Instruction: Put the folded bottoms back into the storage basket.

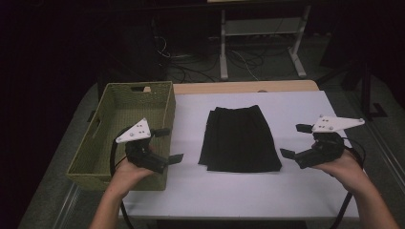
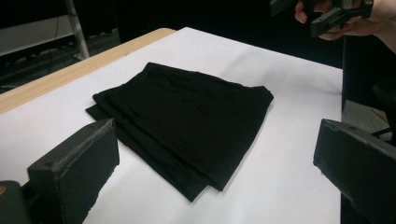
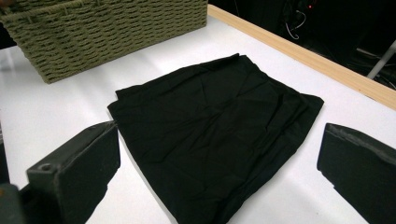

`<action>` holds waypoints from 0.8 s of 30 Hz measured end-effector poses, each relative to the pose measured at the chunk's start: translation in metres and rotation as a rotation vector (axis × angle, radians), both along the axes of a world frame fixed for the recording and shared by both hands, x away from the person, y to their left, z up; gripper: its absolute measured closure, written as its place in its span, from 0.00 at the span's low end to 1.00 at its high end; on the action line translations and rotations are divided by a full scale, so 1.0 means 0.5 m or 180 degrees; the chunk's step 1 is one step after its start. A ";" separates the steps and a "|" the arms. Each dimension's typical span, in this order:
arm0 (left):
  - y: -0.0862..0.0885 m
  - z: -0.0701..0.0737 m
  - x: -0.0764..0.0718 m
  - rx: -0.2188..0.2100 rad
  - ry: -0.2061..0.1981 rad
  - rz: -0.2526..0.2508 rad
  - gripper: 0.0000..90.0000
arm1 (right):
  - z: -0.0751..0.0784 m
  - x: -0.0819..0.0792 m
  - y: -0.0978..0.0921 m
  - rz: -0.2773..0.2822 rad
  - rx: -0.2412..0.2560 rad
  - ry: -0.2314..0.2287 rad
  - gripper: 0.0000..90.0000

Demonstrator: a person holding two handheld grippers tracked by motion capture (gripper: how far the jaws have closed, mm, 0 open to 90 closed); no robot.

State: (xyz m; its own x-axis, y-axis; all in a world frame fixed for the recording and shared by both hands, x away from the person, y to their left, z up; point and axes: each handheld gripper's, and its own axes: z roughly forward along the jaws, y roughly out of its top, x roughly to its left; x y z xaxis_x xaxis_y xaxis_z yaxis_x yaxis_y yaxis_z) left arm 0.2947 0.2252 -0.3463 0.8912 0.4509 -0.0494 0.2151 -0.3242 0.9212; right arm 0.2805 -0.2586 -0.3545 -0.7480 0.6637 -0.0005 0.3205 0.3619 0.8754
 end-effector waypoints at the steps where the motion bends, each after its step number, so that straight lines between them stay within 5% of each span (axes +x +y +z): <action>1: 0.000 0.000 0.000 0.0000 0.0000 0.0000 0.00 | 0.000 0.000 -0.001 0.0003 -0.0003 0.0001 0.00; 24: 0.004 0.000 -0.002 -0.0054 -0.0018 -0.0039 0.00 | -0.027 -0.008 -0.002 0.0002 -0.0002 0.0060 0.00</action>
State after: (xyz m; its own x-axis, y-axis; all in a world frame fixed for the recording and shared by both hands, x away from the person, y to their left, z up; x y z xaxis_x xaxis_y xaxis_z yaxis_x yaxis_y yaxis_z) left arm 0.2938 0.2271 -0.3465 0.8970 0.4390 -0.0520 0.2061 -0.3111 0.9278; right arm 0.2767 -0.2596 -0.3679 -0.7483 0.6632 0.0132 0.3367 0.3627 0.8689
